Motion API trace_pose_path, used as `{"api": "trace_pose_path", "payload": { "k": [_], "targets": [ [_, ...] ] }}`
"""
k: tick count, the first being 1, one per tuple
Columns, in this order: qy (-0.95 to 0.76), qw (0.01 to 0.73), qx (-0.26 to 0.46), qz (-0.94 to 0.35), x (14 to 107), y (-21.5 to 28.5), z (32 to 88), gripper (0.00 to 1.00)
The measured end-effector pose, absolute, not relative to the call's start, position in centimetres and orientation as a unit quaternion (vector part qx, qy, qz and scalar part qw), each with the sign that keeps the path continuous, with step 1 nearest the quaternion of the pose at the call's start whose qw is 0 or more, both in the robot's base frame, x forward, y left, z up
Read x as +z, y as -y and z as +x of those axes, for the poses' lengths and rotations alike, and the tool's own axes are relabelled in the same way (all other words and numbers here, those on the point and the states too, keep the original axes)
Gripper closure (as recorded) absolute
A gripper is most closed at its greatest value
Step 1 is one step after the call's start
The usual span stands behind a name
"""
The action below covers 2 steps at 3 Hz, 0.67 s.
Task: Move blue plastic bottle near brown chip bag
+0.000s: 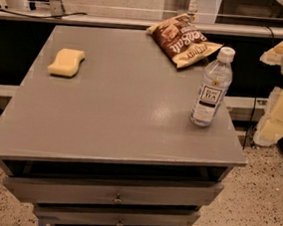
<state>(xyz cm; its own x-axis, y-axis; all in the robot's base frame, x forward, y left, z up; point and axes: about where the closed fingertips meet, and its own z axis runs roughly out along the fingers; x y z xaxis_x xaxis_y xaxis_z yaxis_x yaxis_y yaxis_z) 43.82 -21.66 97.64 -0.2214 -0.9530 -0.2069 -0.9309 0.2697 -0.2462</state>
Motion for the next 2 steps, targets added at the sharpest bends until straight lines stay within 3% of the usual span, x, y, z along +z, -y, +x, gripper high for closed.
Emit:
{"api": "trace_pose_path", "payload": {
  "k": [2],
  "targets": [
    [-0.783,0.201,-0.026,-0.589,96.9,22.2,45.2,0.00]
  ]
}}
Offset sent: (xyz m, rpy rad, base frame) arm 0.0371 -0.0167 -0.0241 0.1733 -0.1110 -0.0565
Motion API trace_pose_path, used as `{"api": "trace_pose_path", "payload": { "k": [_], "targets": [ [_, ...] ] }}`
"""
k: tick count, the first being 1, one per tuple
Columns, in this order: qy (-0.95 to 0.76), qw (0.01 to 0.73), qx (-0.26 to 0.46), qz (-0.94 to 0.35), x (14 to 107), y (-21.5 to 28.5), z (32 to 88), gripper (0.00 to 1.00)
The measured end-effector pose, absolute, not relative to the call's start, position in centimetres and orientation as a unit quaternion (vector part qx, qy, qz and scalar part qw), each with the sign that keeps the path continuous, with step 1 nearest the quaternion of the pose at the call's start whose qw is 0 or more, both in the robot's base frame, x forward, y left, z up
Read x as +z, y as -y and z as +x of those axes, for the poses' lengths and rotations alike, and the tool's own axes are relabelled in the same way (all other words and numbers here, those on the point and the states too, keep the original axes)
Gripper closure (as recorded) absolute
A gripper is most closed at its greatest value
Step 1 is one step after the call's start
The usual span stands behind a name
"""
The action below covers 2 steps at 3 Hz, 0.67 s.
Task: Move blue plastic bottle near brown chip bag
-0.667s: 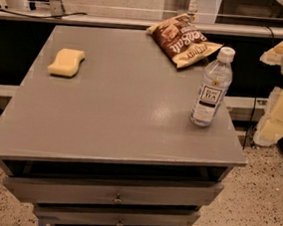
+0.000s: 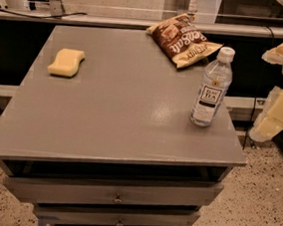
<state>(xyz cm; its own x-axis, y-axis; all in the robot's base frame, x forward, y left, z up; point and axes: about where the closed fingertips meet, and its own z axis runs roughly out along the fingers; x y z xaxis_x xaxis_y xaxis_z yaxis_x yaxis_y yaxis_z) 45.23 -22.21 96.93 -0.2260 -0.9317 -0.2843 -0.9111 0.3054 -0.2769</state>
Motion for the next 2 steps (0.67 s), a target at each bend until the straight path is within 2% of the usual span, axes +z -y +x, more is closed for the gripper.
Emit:
{"api": "trace_pose_path", "payload": {
  "k": [2],
  "targets": [
    [-0.785,0.318,0.070,-0.527,93.3,23.2,48.8,0.00]
  ]
}}
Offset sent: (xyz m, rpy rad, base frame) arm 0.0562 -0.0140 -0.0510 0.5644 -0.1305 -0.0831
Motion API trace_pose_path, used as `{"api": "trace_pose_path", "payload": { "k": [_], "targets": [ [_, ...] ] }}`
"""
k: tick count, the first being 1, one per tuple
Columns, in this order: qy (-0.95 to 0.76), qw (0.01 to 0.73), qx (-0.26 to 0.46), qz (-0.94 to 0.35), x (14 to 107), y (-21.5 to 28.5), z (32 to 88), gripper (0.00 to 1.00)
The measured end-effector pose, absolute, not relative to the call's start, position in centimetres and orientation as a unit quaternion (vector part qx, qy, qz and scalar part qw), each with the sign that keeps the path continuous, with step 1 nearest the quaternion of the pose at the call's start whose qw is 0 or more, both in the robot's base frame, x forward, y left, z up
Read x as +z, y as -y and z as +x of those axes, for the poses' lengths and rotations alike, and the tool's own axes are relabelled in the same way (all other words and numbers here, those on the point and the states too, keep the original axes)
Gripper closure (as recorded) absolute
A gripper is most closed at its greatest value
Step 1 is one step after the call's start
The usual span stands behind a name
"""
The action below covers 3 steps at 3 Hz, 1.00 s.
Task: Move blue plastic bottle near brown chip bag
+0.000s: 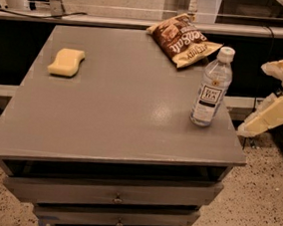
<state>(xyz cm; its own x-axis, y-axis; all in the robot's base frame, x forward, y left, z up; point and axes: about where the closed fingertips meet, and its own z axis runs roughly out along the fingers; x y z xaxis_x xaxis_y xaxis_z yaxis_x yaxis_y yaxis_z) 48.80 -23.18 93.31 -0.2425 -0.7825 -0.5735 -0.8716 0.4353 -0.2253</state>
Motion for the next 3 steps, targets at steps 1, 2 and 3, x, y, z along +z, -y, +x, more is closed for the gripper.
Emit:
{"api": "trace_pose_path", "payload": {
  "k": [1,2,3],
  "targets": [
    [-0.776,0.372,0.131,-0.492,91.8,22.6,49.8,0.00],
    [-0.760,0.417,0.190,-0.461,90.9,21.1,50.4,0.00],
    [-0.740,0.448,0.234,-0.444,90.4,19.2,51.0,0.00]
  ]
}}
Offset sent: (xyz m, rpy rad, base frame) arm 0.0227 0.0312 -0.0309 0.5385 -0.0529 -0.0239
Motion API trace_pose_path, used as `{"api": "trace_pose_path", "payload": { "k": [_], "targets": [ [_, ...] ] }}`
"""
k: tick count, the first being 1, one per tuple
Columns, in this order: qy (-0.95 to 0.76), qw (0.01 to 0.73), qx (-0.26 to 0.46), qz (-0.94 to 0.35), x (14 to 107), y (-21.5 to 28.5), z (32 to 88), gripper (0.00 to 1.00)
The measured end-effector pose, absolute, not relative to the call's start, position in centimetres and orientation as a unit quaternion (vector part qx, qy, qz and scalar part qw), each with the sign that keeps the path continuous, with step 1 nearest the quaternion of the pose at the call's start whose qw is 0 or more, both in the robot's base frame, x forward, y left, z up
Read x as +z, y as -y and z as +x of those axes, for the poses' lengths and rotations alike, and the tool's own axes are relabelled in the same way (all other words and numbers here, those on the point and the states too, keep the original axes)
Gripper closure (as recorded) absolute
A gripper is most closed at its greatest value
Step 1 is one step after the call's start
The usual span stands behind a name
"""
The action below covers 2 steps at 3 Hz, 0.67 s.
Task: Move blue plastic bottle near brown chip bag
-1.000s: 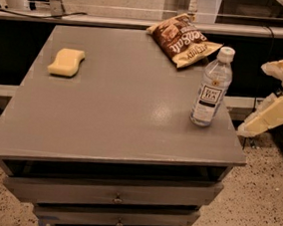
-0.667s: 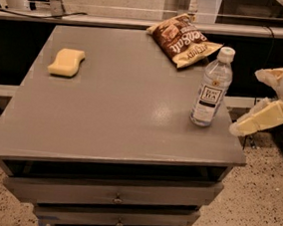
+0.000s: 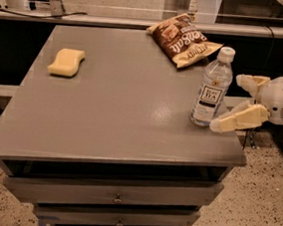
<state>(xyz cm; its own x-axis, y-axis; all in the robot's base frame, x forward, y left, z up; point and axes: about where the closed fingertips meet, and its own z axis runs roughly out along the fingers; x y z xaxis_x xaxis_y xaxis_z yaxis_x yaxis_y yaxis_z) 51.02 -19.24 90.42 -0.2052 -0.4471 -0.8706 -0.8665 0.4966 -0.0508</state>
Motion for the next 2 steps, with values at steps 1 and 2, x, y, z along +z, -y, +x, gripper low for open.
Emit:
{"api": "trace_pose_path", "payload": {
  "k": [1,2],
  "targets": [
    [-0.719,0.468,0.270,-0.438,89.9,16.8,51.8,0.00],
    [-0.704,0.481,0.280,-0.442,89.6,15.0,52.5,0.19]
  ]
}}
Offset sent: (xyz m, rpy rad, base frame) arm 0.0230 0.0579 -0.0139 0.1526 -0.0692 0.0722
